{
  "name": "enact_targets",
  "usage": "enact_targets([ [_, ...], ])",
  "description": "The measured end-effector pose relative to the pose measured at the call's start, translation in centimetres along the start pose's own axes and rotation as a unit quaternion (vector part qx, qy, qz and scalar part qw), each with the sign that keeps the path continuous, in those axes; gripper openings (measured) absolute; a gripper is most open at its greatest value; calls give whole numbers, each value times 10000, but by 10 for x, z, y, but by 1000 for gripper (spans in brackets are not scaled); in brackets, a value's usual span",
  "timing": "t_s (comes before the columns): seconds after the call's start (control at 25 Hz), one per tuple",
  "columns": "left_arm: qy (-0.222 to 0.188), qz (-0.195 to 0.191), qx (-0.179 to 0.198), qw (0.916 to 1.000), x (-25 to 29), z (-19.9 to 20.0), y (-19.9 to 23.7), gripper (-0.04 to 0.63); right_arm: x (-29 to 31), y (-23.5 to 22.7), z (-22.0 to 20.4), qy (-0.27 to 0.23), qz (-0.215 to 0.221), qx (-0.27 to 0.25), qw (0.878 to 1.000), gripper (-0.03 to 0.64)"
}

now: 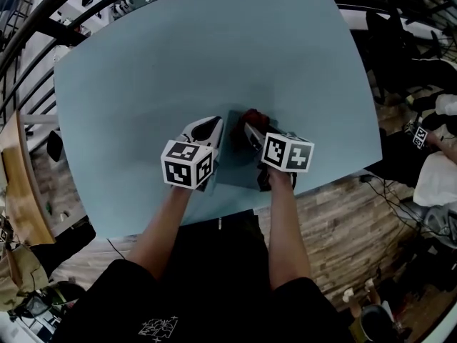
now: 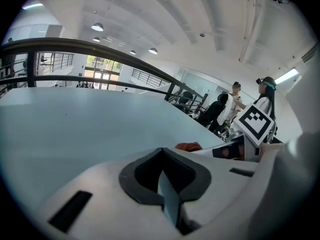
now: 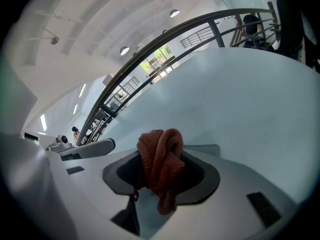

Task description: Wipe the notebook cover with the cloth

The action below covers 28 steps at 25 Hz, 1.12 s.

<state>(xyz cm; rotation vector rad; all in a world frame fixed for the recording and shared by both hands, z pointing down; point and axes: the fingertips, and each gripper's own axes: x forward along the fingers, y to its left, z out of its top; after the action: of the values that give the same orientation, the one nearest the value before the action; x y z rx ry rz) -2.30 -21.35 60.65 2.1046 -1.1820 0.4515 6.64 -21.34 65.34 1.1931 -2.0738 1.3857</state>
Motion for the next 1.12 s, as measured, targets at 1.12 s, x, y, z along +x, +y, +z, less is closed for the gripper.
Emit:
enact_targets([
  [1.12,250,-321,324,9986,24,-20,-54,8,-81,-74,-14,-656,-526,581,9948,173],
])
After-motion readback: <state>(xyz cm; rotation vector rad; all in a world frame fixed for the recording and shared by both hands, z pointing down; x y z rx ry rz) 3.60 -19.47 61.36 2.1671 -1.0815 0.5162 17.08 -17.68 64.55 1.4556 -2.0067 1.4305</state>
